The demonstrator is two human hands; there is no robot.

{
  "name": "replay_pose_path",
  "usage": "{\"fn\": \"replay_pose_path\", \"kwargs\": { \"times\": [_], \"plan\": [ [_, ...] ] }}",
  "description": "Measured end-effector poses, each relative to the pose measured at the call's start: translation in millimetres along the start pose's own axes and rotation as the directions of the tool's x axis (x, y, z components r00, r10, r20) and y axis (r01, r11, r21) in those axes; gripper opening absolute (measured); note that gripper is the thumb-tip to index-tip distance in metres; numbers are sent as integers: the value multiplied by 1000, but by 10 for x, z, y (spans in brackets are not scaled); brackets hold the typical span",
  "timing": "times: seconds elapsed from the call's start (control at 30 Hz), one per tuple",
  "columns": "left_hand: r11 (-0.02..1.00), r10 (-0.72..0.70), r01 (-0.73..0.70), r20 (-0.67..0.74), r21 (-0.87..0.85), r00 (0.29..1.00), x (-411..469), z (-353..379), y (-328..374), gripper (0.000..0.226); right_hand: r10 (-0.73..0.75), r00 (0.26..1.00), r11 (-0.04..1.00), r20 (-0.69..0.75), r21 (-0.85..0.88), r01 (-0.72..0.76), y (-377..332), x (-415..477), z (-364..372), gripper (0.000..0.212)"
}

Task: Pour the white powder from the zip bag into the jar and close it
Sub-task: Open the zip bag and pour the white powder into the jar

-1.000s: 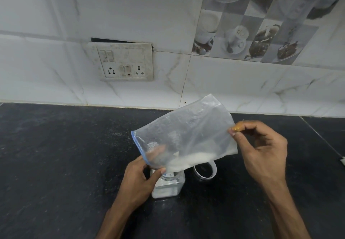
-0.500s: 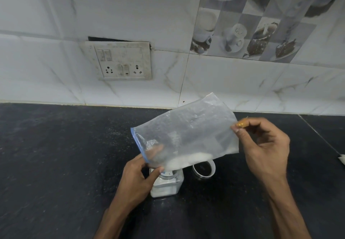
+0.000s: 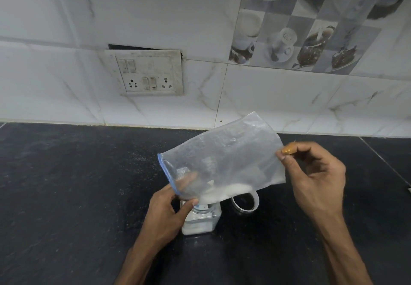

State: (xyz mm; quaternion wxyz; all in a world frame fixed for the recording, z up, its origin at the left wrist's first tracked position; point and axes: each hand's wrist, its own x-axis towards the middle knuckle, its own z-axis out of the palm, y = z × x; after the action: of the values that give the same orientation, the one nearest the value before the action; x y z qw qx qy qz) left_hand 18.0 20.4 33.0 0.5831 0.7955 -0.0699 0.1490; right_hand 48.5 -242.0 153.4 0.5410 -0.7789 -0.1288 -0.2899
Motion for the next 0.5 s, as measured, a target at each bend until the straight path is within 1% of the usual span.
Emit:
{"fn": "replay_pose_path", "kwargs": {
  "times": [0.07, 0.13, 0.27, 0.37, 0.43, 0.5],
  "plan": [
    [1000, -2, 2, 10, 6, 1000, 7, 1, -11, 59, -4, 1000, 1000, 6, -12, 4, -5, -7, 0, 20],
    [1000, 4, -4, 6, 28, 1000, 5, 2, -6, 62, 2, 1000, 1000, -14, -7, -2, -9, -12, 4, 24],
    [1000, -2, 2, 11, 13, 1000, 3, -5, 7, 62, 0, 1000, 1000, 19, -12, 0, -14, -42, 31, 23],
    [1000, -6, 6, 12, 10, 1000, -1, -4, 2, 61, -5, 1000, 1000, -2, -17, 5, -22, -28, 11, 21],
    [1000, 2, -3, 13, 13, 1000, 6, 1, 5, 58, -12, 1000, 1000, -1, -24, 12, -23, -15, -3, 23],
    [1000, 5, -5, 10, 12, 1000, 5, 6, -2, 60, -6, 1000, 1000, -14, -15, 5, -21, -15, -2, 25]
  ]
}}
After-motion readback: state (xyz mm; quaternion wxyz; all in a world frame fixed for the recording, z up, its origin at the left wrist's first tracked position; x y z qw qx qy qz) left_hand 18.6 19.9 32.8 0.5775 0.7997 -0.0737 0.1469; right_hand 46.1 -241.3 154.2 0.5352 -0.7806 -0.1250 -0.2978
